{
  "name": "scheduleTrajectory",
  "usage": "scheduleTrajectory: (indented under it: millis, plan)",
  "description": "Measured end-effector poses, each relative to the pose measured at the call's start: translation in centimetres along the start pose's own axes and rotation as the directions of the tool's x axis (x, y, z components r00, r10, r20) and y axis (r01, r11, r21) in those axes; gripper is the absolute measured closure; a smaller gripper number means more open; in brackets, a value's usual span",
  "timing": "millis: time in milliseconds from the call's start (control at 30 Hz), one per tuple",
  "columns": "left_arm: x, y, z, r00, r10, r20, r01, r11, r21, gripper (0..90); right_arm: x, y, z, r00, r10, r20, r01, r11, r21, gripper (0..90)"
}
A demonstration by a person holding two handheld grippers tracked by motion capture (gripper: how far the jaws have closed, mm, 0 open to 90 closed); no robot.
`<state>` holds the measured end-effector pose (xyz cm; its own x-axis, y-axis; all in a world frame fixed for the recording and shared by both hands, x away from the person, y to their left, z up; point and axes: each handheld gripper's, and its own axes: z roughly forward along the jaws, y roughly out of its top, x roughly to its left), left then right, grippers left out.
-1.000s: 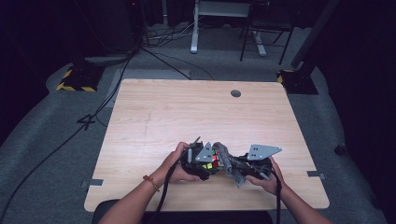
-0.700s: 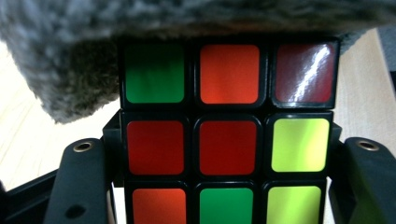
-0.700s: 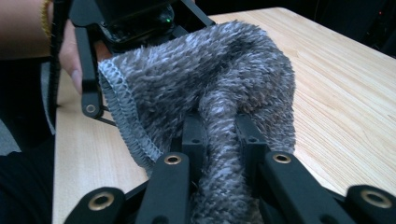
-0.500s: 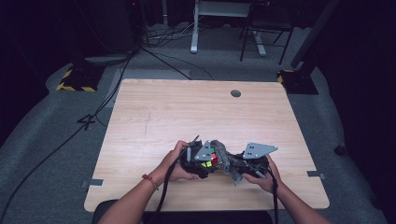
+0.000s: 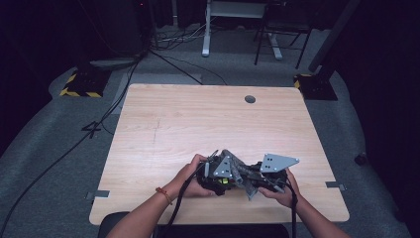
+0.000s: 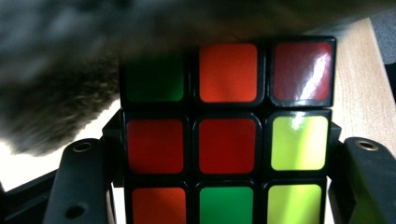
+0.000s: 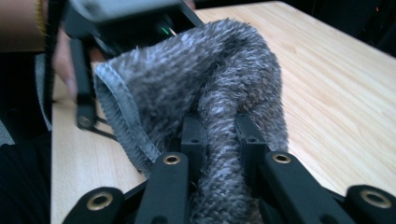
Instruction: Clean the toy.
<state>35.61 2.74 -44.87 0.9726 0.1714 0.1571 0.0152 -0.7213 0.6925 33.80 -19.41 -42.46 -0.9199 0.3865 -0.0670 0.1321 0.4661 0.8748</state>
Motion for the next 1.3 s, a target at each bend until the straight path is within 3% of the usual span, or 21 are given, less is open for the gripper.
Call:
scheduleTrajectory:
  millis: [100, 267, 400, 600, 767, 933, 1300]
  plan:
    - [0.3, 0.0, -0.9, 0.9998, -0.020, -0.006, 0.020, 0.9992, -0.036, 33.5, -1.0, -0.9, 0.2, 0.9989, 0.028, 0.038, -0.030, 0.998, 0.050, 77.7]
    - [0.8, -0.1, -2.3, 0.9986, -0.041, -0.034, 0.038, 0.9960, -0.081, 33.5, -1.7, -1.9, 0.1, 0.9969, 0.076, 0.020, -0.077, 0.995, 0.070, 77.6]
    - [0.8, -0.2, -1.9, 0.9988, -0.041, -0.028, 0.039, 0.9972, -0.065, 33.5, -0.7, -0.9, -0.4, 0.9993, 0.036, 0.004, -0.037, 0.999, 0.033, 77.5]
    - [0.0, 0.0, -0.9, 0.9999, -0.006, -0.012, 0.006, 0.9997, -0.024, 33.5, 0.5, 0.4, -0.5, 0.9999, 0.003, -0.010, -0.003, 1.000, -0.021, 77.5]
    - [0.0, -0.3, -1.4, 0.9994, -0.026, -0.022, 0.025, 0.9990, -0.036, 33.5, 0.1, 0.4, 0.1, 0.9999, -0.010, 0.005, 0.010, 1.000, 0.008, 77.5]
    - [0.1, -0.7, -2.6, 0.9977, -0.049, -0.048, 0.046, 0.9973, -0.058, 33.5, -1.4, -0.6, 1.1, 0.9995, 0.032, 0.005, -0.032, 0.998, 0.052, 77.5]
    - [-0.5, -1.1, -1.9, 0.9961, -0.046, -0.076, 0.047, 0.9989, 0.007, 33.3, 0.4, 1.5, 1.6, 0.9968, -0.041, -0.068, 0.039, 0.999, -0.035, 77.6]
